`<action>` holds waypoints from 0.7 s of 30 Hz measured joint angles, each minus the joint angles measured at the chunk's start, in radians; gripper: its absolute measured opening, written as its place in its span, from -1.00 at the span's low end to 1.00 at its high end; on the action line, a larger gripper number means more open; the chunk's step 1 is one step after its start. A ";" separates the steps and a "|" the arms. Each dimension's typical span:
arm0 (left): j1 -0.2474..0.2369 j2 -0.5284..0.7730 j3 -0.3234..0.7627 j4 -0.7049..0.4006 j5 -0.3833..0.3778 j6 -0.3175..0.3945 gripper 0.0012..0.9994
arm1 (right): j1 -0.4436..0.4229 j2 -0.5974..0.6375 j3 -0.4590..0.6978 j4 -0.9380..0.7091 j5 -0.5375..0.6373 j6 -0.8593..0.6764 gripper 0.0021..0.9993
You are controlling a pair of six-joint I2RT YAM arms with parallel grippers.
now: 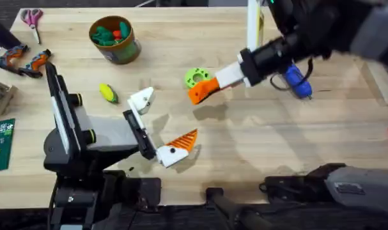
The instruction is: Pick up the gripper from the table and insert it into the empty holder that is missing its gripper. Then pick up a screw, insert it into the mounting hole, and use the screwdriver to tighten it. Finally, clean up the table by picking up the vegetable and placing it into the bucket.
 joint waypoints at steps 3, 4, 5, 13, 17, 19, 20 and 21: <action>0.000 0.000 0.000 0.000 0.001 0.003 0.97 | 0.000 -0.094 -0.152 0.185 -0.031 0.092 -0.98; 0.000 0.000 0.000 0.000 0.001 0.003 0.97 | 0.000 -0.118 -0.195 0.246 -0.045 0.123 -0.98; 0.000 0.000 0.000 0.000 0.002 0.003 0.97 | -0.001 -0.143 -0.250 0.335 -0.067 0.157 -0.98; 0.000 0.000 0.000 -0.005 0.031 0.004 0.97 | 0.001 -0.094 -0.435 0.794 -0.285 0.428 -0.99; 0.000 0.000 0.000 -0.007 0.046 0.004 0.97 | 0.014 -0.018 -0.436 0.864 -0.364 0.503 -0.99; 0.000 0.000 0.000 -0.008 0.048 0.004 0.97 | 0.022 0.020 -0.436 0.900 -0.407 0.536 -0.99; 0.000 0.000 0.000 -0.008 0.049 0.004 0.97 | 0.026 0.037 -0.436 0.925 -0.427 0.554 -0.99; 0.000 0.000 0.000 -0.008 0.049 0.004 0.97 | 0.028 0.049 -0.436 0.944 -0.443 0.570 -0.99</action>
